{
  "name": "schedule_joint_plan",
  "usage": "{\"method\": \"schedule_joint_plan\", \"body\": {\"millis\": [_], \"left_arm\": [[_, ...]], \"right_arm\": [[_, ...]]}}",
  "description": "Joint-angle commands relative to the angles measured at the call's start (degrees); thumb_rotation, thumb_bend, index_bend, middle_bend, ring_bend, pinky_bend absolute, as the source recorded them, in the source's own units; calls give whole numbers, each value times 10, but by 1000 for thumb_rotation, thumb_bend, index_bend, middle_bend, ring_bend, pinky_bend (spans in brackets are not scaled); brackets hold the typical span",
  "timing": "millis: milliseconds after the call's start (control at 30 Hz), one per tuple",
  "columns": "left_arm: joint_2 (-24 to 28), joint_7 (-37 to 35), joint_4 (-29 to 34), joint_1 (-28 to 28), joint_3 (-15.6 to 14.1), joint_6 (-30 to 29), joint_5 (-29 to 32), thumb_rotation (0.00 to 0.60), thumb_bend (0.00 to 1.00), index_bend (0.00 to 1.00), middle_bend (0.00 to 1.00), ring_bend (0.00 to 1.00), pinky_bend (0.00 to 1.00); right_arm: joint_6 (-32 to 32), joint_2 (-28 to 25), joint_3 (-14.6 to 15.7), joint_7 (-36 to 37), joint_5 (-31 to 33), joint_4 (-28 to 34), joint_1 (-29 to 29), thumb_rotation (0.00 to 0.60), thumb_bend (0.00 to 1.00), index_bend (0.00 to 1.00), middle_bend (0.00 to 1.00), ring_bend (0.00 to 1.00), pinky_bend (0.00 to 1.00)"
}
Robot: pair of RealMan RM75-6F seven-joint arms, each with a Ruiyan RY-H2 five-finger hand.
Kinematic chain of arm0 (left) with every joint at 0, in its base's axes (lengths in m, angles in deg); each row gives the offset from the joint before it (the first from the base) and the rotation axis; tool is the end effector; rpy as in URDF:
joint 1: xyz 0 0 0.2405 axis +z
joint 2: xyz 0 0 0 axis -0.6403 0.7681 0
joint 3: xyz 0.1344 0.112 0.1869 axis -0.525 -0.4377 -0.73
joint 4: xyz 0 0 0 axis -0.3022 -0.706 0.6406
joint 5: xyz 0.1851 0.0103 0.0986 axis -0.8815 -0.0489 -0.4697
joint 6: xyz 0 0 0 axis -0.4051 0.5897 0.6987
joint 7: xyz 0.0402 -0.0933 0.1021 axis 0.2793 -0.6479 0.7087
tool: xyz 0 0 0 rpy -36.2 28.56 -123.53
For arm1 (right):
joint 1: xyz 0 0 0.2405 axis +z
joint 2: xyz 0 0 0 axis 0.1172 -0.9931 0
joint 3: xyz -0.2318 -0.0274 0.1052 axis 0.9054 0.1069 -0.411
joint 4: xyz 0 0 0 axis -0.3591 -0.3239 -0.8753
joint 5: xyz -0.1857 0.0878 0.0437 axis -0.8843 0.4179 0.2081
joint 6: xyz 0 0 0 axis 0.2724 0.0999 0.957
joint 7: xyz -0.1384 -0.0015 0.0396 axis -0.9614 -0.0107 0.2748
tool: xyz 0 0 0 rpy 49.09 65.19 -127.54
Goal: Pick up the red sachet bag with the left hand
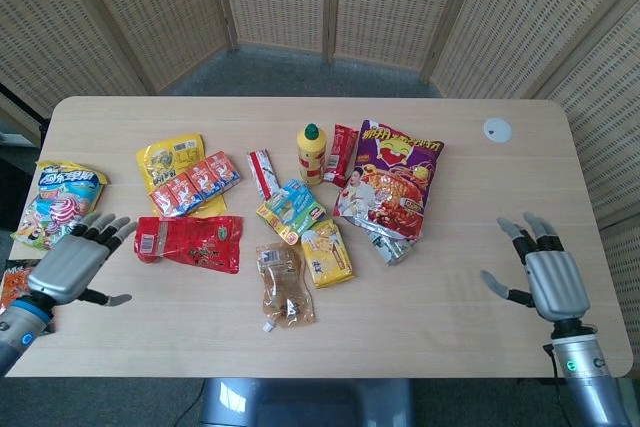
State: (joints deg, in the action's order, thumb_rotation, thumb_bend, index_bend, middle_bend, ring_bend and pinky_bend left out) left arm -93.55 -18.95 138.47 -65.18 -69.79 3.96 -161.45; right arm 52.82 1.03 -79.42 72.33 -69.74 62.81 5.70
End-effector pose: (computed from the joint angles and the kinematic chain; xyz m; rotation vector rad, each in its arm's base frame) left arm -0.2611 0.2479 0.1431 -1.9509 -0.8260 -0.4710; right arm -0.2730 -0.2273 0.1316 1.4842 -0.9116 0.9794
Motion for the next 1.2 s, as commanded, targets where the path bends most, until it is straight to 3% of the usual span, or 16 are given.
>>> {"method": "schedule_joint_plan", "body": {"millis": [33, 367, 700, 1200], "left_arm": [[-48, 49, -41, -27, -2, 30, 15, 370, 138, 0, 0, 0, 0], [-166, 103, -139, -78, 10, 92, 92, 389, 136, 0, 0, 0, 0], [-226, 113, -198, -131, 28, 135, 153, 390, 137, 0, 0, 0, 0], [-309, 177, -282, -187, 3, 158, 214, 391, 137, 0, 0, 0, 0]], "right_arm": [[2, 0, -3, -7, -1, 8, 3, 42, 256, 111, 252, 0, 0], [20, -22, -2, -25, 10, 37, -13, 39, 258, 112, 252, 0, 0], [37, -42, 3, -36, 15, 61, -31, 39, 257, 112, 252, 0, 0], [51, -58, 3, -34, 20, 71, -46, 41, 256, 110, 252, 0, 0]]}}
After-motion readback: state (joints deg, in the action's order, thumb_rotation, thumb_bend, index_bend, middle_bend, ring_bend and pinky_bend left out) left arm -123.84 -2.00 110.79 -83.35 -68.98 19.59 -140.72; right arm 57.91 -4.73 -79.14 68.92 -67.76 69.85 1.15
